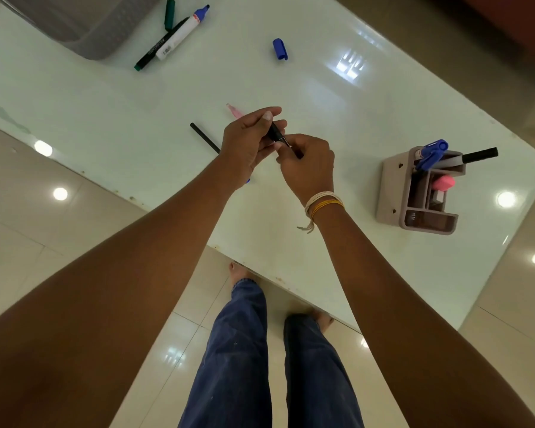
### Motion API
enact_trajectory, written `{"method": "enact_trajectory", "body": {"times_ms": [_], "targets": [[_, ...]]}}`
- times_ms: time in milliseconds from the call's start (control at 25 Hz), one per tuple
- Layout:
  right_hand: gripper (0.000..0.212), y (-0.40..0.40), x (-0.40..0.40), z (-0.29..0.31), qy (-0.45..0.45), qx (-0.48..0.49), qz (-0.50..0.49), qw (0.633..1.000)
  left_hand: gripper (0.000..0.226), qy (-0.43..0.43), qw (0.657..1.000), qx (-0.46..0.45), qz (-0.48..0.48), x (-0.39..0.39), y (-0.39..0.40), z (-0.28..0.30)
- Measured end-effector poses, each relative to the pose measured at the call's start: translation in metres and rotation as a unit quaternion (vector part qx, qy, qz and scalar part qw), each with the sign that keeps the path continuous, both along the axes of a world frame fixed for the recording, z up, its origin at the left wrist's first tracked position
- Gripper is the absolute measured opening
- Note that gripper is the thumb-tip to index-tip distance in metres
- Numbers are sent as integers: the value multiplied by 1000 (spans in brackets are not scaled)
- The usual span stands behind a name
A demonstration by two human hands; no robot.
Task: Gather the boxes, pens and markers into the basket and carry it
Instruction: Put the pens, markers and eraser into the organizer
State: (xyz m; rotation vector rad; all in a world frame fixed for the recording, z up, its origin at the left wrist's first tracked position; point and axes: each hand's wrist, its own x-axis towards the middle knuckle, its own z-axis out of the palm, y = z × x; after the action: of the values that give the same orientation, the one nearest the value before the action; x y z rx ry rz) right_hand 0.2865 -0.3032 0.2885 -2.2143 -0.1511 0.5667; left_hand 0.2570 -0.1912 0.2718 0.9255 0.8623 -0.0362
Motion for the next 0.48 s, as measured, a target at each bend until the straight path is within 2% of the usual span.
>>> {"method": "enact_trajectory", "body": {"times_ms": [120, 280, 480], "targets": [[15, -6, -7, 6, 52, 27, -51, 997, 28, -18, 999, -23, 15, -4, -15, 0], [14, -17, -3, 17, 131, 103, -121, 978, 32, -49, 999, 11, -16, 1, -26, 15], [15, -68, -6, 35, 171, 179, -161, 956, 33, -56, 983, 81, -156, 13, -71, 45]]}}
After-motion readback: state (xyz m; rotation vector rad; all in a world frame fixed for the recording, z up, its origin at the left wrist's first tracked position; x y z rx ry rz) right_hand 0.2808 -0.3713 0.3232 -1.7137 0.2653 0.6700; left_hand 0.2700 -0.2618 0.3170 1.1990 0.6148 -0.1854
